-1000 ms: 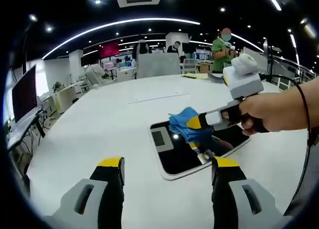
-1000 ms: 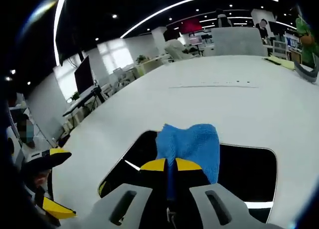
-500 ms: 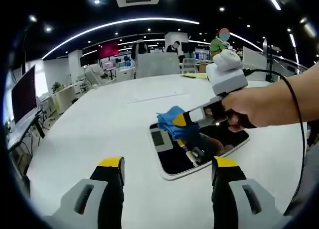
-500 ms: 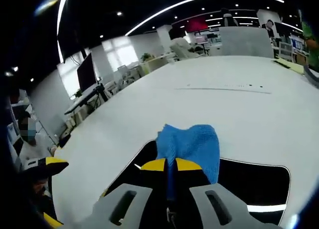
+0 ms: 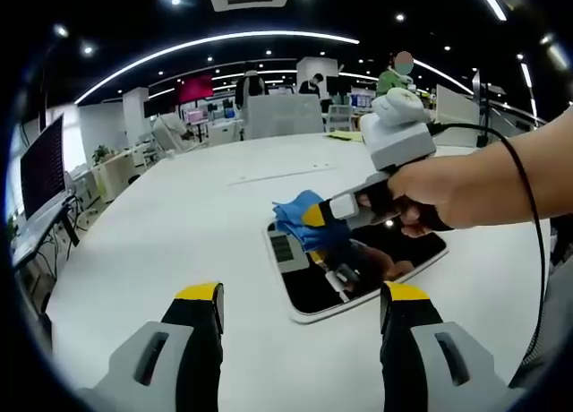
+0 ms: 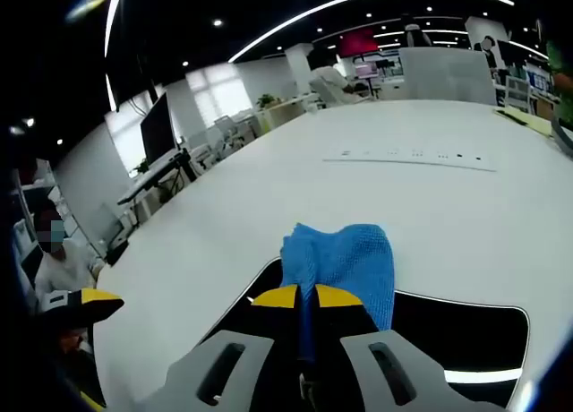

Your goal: Wipe the mirror surface with the cleaning cloth until all visible marks leave the cleaned area.

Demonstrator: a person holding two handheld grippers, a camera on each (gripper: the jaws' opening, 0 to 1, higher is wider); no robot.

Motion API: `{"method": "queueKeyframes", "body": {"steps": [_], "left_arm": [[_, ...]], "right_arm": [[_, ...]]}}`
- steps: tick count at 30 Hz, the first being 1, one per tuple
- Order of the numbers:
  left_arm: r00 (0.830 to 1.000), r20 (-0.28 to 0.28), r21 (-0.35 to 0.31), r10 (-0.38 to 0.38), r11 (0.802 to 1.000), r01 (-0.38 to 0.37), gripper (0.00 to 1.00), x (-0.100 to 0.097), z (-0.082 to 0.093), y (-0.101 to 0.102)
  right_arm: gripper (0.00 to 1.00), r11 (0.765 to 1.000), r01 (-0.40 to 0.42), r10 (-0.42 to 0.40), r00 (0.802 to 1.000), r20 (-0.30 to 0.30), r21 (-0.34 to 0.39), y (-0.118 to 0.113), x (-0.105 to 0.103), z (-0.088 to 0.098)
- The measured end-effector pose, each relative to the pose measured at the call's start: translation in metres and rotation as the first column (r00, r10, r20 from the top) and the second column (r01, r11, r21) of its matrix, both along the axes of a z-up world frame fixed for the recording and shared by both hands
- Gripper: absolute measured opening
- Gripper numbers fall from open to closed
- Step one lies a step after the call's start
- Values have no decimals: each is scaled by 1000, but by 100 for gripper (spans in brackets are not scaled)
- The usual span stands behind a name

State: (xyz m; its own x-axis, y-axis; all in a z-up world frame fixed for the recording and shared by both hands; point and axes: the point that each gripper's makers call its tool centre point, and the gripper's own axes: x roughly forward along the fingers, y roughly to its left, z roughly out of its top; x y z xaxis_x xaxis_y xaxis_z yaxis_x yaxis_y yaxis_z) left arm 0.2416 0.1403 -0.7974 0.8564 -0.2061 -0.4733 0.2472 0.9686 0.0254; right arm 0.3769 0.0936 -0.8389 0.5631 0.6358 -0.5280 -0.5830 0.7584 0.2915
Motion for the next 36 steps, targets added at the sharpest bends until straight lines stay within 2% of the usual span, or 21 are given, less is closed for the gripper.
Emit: {"method": "queueKeyframes", "body": {"steps": [36], "left_arm": [[1000, 1, -1, 15, 1000, -15, 71, 0, 0, 5]], "right_arm": [[1, 997, -72, 72, 997, -8, 13, 19, -5, 0]]}}
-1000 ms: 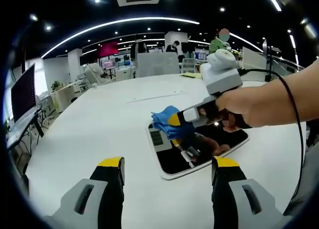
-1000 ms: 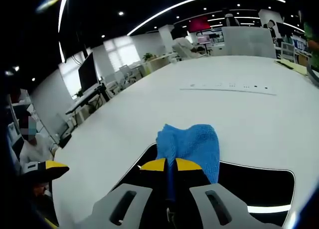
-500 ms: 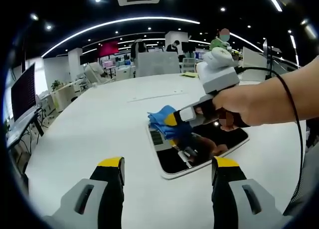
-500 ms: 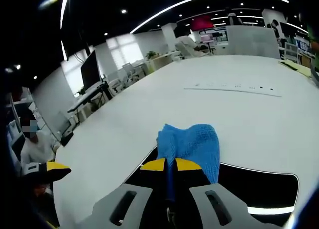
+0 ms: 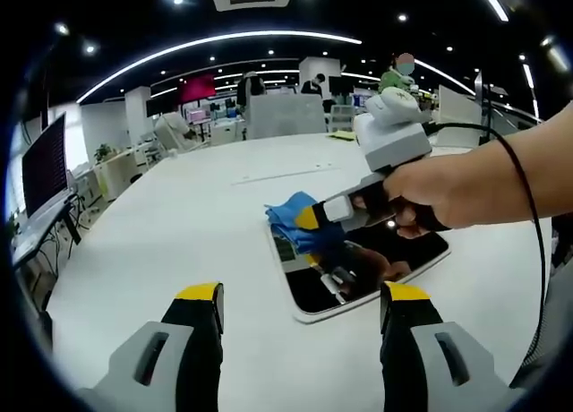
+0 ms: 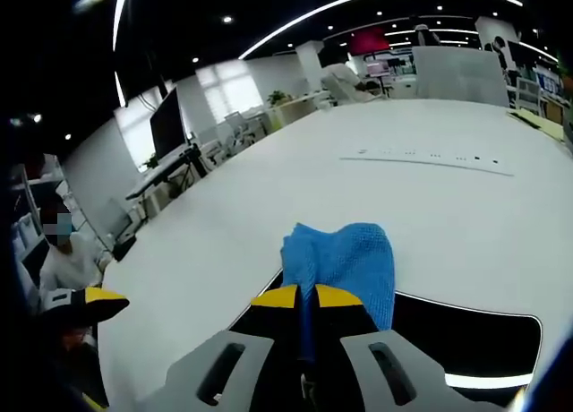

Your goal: Wipe the mirror surface with the cleaning cloth until all visible marks leave the cleaned area.

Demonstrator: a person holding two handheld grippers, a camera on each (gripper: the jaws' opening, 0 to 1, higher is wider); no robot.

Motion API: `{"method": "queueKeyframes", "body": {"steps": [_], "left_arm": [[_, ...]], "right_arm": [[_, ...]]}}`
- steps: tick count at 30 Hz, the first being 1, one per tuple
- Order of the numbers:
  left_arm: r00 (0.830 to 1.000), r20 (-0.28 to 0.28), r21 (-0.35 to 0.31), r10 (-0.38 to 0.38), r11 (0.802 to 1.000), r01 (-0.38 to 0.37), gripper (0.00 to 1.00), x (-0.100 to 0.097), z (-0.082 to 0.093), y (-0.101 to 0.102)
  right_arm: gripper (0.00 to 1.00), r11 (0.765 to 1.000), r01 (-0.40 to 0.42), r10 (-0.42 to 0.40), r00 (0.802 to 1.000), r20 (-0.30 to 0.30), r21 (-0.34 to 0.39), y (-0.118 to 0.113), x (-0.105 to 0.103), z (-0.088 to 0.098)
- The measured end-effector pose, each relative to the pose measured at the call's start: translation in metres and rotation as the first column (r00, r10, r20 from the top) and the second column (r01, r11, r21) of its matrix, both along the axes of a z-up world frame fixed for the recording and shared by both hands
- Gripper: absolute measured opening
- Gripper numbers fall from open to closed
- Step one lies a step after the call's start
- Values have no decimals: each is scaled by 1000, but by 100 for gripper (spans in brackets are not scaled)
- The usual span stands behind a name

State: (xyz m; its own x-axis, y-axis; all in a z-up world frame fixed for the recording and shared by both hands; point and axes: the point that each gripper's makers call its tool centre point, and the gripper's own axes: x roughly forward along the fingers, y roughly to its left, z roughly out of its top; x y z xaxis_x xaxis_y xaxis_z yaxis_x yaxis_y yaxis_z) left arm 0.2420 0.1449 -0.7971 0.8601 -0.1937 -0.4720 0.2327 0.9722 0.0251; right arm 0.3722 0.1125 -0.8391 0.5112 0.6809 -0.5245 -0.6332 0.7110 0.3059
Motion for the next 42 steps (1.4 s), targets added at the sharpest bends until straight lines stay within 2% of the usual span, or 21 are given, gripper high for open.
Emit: {"method": "queueKeyframes", "body": {"steps": [26, 42], "left_arm": [[1000, 3, 7, 3, 1000, -3, 71, -1, 2, 1], [1000, 7, 8, 2, 1000, -2, 71, 0, 2, 1]], "right_arm": [[1, 1000, 0, 0, 1000, 4, 3, 1, -3, 0], [1, 1000, -24, 24, 1000, -11, 21, 0, -25, 0]]}}
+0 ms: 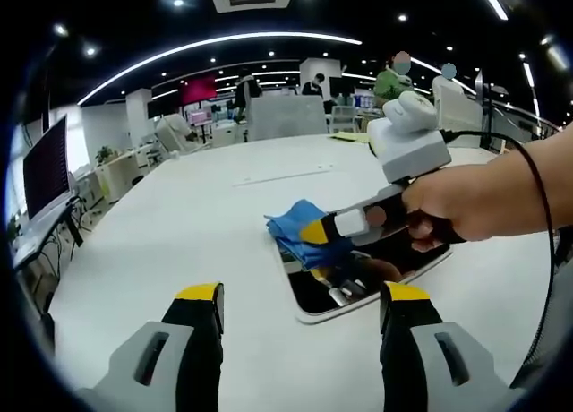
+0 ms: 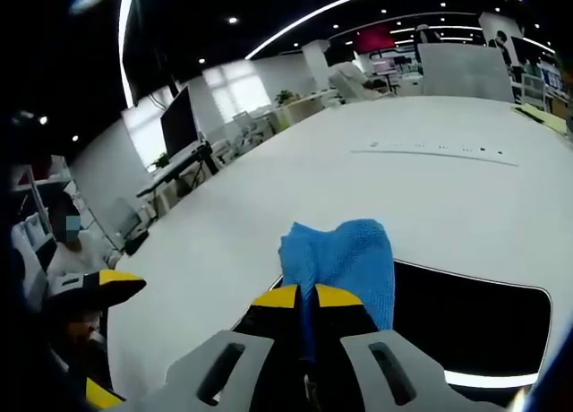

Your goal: Wipe the mirror surface with the cleaning cloth until all visible marks leave the cleaned area.

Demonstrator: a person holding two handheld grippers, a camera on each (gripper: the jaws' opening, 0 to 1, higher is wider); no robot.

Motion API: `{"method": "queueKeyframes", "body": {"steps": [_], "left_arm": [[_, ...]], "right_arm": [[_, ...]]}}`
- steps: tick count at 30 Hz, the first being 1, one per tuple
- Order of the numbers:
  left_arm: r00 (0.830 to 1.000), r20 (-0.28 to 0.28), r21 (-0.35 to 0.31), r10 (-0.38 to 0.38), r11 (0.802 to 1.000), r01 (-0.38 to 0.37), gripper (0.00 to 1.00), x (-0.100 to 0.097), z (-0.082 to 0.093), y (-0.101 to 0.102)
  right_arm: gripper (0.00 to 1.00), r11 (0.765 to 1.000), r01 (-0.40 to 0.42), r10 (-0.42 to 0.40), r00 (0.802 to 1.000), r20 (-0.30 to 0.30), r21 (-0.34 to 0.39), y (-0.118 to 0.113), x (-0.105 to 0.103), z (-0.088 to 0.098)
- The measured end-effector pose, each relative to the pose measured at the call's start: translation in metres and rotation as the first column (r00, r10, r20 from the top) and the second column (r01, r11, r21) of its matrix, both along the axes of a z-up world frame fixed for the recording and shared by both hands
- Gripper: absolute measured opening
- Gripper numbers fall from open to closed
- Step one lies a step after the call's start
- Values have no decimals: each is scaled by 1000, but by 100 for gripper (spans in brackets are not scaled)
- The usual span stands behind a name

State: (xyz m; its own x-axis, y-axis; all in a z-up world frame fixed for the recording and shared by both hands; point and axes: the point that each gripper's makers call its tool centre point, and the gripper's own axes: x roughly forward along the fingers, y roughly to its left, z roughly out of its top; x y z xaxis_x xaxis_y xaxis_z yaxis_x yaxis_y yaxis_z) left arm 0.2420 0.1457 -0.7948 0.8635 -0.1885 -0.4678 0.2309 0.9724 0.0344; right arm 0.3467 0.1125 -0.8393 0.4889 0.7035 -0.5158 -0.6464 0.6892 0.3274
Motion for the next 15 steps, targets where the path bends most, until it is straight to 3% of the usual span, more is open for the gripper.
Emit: {"method": "queueKeyframes", "body": {"steps": [15], "left_arm": [[1000, -5, 9, -3, 1000, 4, 70, 0, -2, 0]], "right_arm": [[1, 1000, -29, 29, 1000, -11, 10, -2, -24, 0]]}}
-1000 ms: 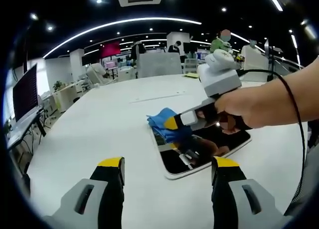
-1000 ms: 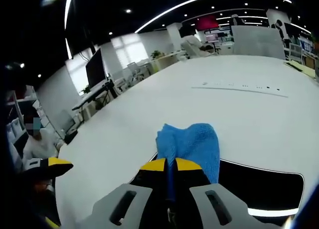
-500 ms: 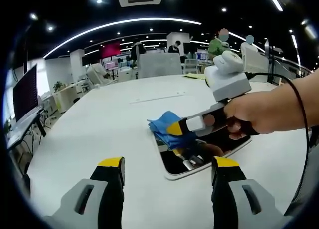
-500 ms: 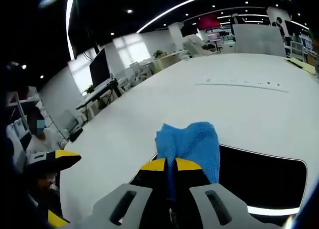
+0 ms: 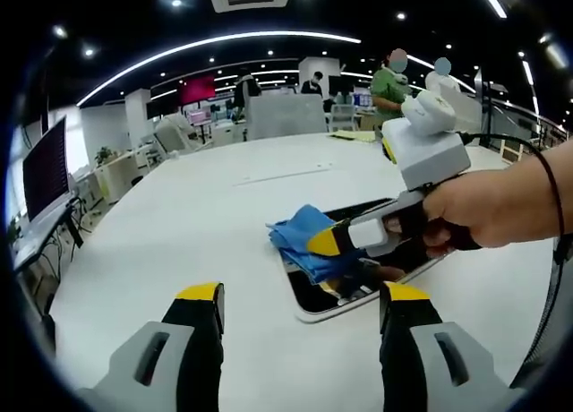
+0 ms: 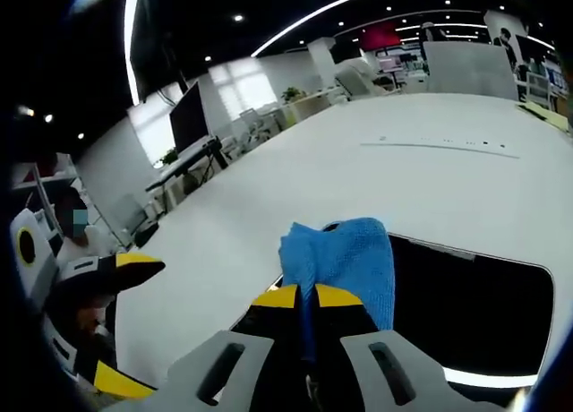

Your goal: Wipe the mirror surface with the cleaning cloth until all visible marks leave the cleaned area.

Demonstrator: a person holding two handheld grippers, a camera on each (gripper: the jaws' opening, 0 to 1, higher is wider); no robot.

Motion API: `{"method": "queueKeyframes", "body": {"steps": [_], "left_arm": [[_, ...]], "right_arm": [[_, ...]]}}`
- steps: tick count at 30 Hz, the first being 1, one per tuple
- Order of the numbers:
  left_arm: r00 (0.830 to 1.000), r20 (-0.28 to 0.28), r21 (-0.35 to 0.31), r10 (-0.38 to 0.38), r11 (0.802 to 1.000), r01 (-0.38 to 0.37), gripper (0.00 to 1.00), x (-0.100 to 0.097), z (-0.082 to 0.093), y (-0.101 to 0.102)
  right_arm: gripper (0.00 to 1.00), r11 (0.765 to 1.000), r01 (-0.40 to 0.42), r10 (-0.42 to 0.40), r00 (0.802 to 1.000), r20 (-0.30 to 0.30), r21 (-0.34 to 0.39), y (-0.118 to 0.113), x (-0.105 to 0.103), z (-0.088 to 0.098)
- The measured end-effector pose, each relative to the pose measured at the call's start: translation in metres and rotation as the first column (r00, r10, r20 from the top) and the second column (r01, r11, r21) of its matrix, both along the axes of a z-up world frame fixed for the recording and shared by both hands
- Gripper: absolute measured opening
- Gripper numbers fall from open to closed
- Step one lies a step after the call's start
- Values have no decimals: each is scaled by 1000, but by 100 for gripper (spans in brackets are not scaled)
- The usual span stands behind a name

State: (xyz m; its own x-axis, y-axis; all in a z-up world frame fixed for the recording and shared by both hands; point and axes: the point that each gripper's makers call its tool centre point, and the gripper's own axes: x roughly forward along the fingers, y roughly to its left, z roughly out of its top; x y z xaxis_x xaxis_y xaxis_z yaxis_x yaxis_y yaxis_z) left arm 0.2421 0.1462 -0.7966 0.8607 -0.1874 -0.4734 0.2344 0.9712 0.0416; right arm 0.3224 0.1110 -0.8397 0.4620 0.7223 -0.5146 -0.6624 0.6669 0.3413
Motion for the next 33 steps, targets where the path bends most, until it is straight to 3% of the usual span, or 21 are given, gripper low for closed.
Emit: {"method": "queueKeyframes", "body": {"steps": [33], "left_arm": [[1000, 2, 11, -10, 1000, 10, 69, 0, 1, -2]], "right_arm": [[1, 1000, -23, 24, 1000, -12, 9, -2, -21, -1]]}}
